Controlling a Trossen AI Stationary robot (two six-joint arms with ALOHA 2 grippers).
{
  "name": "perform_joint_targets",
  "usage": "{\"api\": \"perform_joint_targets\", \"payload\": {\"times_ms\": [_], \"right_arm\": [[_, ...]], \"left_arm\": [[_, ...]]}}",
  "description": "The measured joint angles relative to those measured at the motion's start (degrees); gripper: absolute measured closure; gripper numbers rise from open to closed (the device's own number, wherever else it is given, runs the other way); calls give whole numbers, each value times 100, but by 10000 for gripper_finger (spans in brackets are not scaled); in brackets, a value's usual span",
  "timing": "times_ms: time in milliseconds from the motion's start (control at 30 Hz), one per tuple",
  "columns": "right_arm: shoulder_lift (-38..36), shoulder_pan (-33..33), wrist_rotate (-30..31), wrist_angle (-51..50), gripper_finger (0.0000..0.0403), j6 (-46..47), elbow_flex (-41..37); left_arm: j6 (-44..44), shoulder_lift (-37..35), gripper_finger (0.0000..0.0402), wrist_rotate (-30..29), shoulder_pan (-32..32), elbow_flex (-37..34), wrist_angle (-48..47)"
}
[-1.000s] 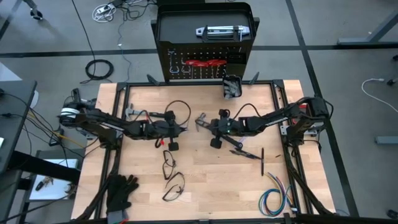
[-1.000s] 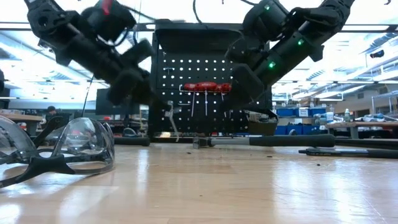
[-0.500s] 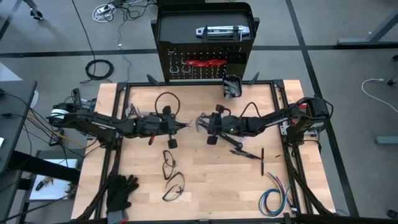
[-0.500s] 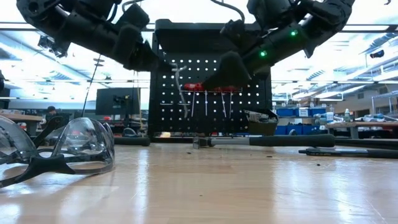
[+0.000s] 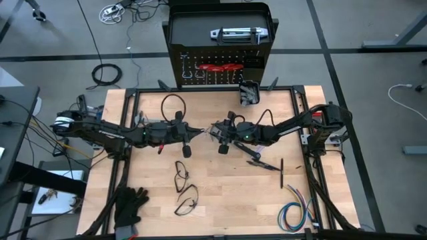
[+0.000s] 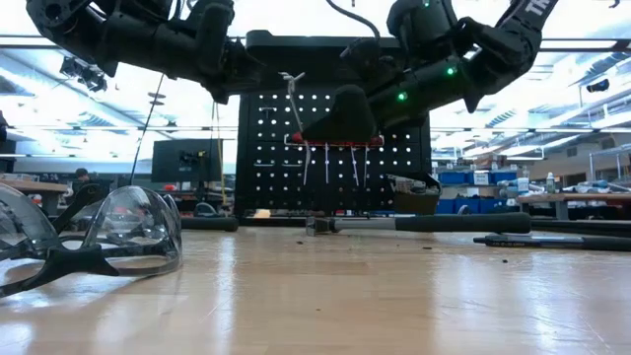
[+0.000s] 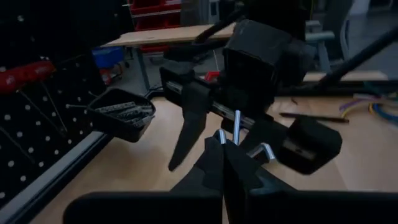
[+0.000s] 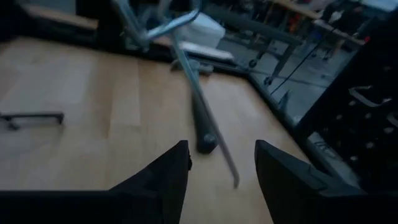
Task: Hang tools onto peg board
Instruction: Hang the hook on the pegboard
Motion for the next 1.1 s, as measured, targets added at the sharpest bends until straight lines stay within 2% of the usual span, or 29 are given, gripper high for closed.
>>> {"api": "perform_joint_targets", "payload": {"times_ms": [100,233,467,567,700,867,967,1100], "right_arm": [[-2,-9,253,37,227,4,2],[12,-33,275,36,247,5,0],[149,-125,246,41,269,40,0],[146,-134,299,19,299,41,0],[146,-136,354,-230,378,10,0],[148,-166,333,-580,388,238,0],[132,-263,-155,-813,392,554,-2],[76,-527,-1118,-987,392,1405,-2]], "left_arm": [[-229,0,401,-144,0,0,80],[-474,71,401,-194,-4,2,387],[-759,686,401,-220,-76,2,1165],[-806,868,401,-297,-74,0,1482],[-807,882,401,-568,-71,1,1521],[-778,883,401,-588,-79,2,1439],[-580,883,396,-592,-73,2,1183],[326,857,364,-665,-136,2,1109]]}}
